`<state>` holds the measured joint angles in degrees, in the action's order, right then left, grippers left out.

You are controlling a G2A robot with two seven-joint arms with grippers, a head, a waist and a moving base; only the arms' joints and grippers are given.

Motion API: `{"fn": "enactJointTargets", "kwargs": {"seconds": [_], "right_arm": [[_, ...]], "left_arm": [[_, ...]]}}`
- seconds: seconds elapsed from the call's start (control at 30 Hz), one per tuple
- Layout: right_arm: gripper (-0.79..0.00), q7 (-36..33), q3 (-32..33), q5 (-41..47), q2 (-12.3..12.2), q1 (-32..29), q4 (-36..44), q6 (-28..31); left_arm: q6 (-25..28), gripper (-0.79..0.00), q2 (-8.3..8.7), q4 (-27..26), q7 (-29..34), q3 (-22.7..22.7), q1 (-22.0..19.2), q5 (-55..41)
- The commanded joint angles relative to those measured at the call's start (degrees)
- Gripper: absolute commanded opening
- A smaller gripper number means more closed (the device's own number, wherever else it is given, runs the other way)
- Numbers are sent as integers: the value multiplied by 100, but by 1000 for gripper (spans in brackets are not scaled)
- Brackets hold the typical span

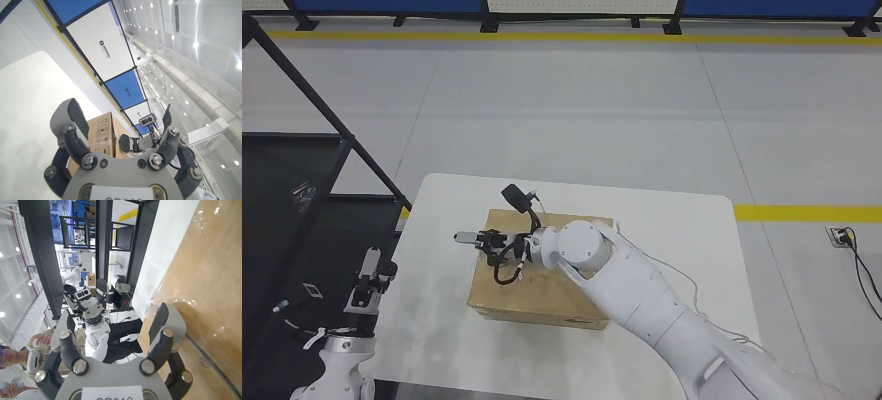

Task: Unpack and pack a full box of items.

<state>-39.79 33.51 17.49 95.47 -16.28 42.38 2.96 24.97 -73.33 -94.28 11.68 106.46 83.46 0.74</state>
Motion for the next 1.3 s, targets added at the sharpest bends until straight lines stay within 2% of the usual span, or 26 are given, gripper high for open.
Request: {"fn": "enactJointTargets", "kwargs": {"seconds": [0.0, 0.17, 0.3, 0.53, 0.8, 0.97, 1.07, 1.27], "right_arm": [[0, -22, 118, -155, -84, -48, 110, -66], [0, -208, 551, -452, -378, -349, 551, -148], [0, -294, 1086, -845, -718, -834, 1279, -244], [0, -330, 2451, -1681, -1349, -2238, 3312, -596], [0, -479, 3973, -2247, -1781, -3652, 4976, -355], [0, -872, 4469, -2181, -1908, -4037, 5290, -545], [0, -1197, 4475, -2378, -1960, -4014, 5188, -730], [0, -1268, 4428, -2748, -2022, -3908, 4941, -1113]], "left_arm": [[-14, 0, 2, -8, -4, -33, -8, 25], [-33, 0, 6, -33, -16, -109, -25, 80], [-65, 0, 10, -52, -29, -174, -48, 160], [-129, 0, 16, -111, -35, -329, -81, 331], [-180, 0, 21, -161, -75, -460, -98, 457], [-202, 0, 27, -137, -89, -502, -135, 479], [-217, 0, 28, -117, -112, -540, -162, 493], [-251, 0, 36, -106, -142, -580, -199, 507]]}}
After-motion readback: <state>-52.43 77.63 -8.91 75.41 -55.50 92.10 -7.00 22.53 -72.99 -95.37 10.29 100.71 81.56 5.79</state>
